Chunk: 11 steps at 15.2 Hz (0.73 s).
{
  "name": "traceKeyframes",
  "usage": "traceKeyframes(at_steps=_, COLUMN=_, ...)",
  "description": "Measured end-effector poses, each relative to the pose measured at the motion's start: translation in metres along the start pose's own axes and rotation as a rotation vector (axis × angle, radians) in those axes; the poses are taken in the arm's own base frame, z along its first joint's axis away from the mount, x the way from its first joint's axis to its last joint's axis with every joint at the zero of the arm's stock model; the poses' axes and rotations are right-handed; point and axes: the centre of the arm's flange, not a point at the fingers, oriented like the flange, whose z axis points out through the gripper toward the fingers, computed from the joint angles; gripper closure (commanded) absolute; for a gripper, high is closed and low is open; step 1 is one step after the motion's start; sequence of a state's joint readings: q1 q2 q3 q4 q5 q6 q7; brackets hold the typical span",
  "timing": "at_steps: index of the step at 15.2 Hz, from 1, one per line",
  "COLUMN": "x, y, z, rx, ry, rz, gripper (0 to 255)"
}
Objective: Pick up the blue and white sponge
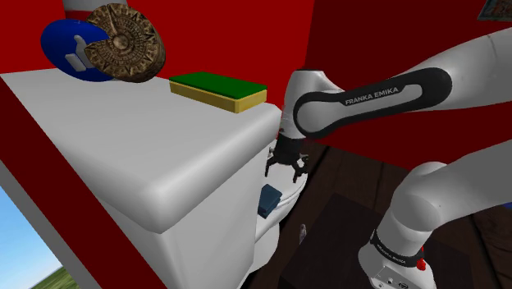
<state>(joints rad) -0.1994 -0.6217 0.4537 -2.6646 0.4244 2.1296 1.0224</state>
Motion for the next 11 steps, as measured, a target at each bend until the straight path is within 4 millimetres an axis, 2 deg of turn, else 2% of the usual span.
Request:
traceKeyframes(at_steps=2, x=0.003, y=-0.011, z=0.026, rx=0.004, ry=0.006, rz=0.144, gripper=0)
traceKeyframes(at_steps=4, x=0.002, y=-0.013, z=0.039, rx=0.009, ry=0.008, rz=0.212, gripper=0)
traceKeyframes(at_steps=11, x=0.005, y=-0.01, z=0.075, rx=0.01, ry=0.009, rz=0.236, gripper=0)
